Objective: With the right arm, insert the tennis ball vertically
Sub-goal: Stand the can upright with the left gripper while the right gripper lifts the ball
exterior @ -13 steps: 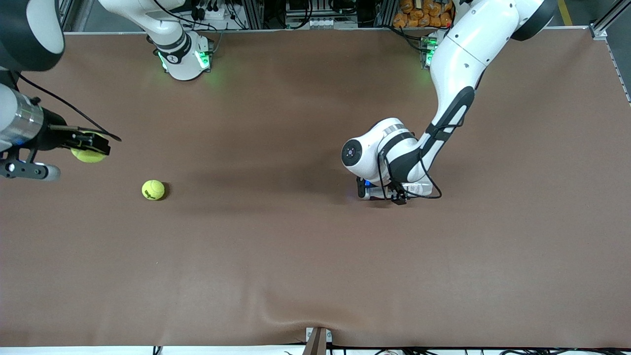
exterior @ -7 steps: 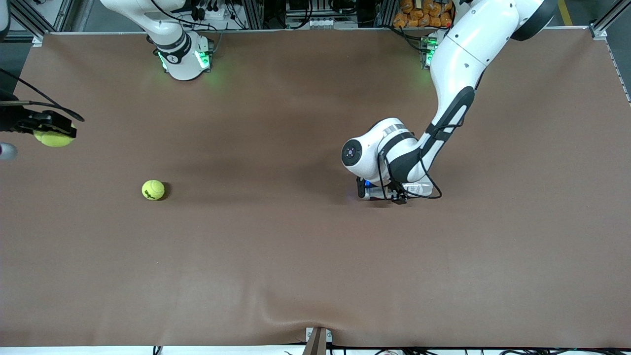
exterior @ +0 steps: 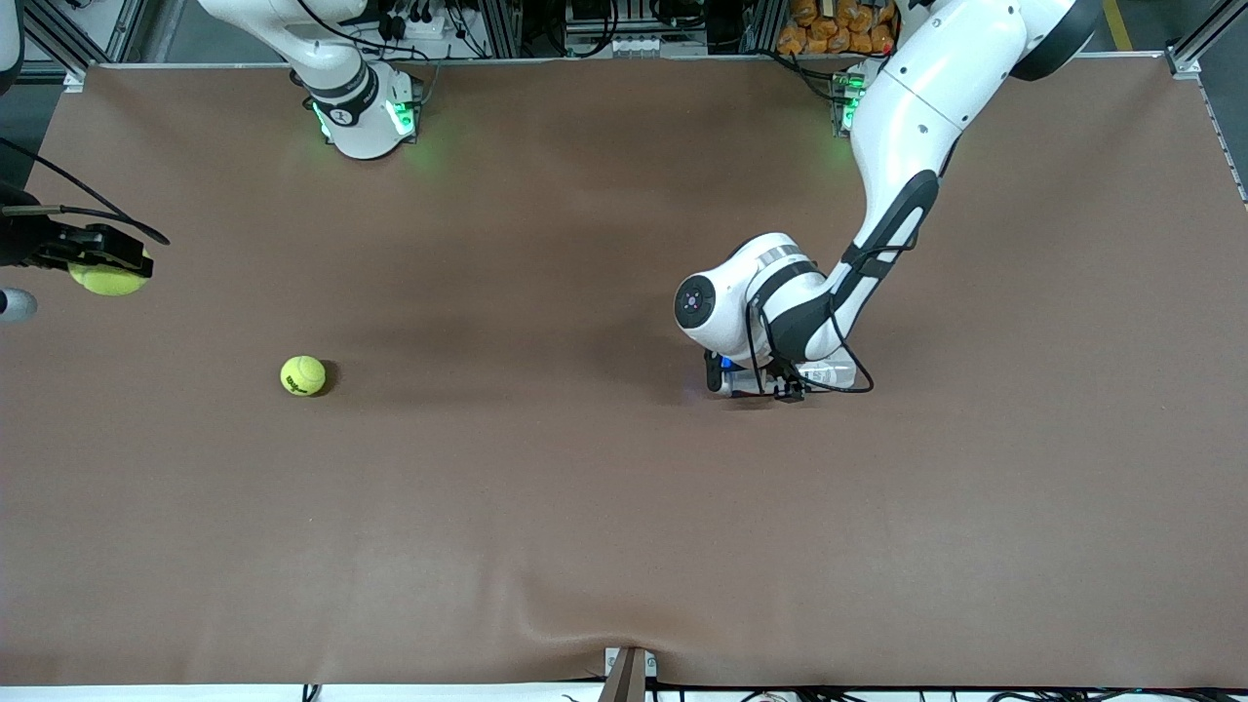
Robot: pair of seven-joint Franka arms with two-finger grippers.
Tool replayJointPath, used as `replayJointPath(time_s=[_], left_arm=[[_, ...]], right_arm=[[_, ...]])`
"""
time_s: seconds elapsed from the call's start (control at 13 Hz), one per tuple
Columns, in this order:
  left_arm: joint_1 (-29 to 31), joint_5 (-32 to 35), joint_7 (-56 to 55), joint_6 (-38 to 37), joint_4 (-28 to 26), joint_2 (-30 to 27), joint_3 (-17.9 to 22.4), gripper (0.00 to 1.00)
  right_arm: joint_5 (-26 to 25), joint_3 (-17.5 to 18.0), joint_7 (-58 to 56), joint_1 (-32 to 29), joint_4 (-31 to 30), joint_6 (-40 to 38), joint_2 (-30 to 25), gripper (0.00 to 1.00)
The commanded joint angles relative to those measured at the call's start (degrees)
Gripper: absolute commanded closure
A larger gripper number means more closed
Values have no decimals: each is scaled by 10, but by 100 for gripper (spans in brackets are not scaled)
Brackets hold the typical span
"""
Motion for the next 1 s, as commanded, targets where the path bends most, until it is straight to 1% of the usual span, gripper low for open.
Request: replayJointPath(time_s=[0.0,0.15,0.38,0.61,0.92], left_arm=[[-6,3,-7,-2,12,6,3,26],[-15,3,-11,-1,17,4,2,26],[-30,-5,-16,0,54,10,1,26],[-39,-29,-15,1,83,10,0,26],[-60,-61,-16,9,122,10,-2,26]], right_arm=[[5,4,0,-7,0,3,1,100],[6,4,-3,-8,0,3,2,100],[7,4,-4,-13,0,3,2,100],[18,4,-4,-19,0,3,2,100],[18,4,-3,-20,0,3,2,100]])
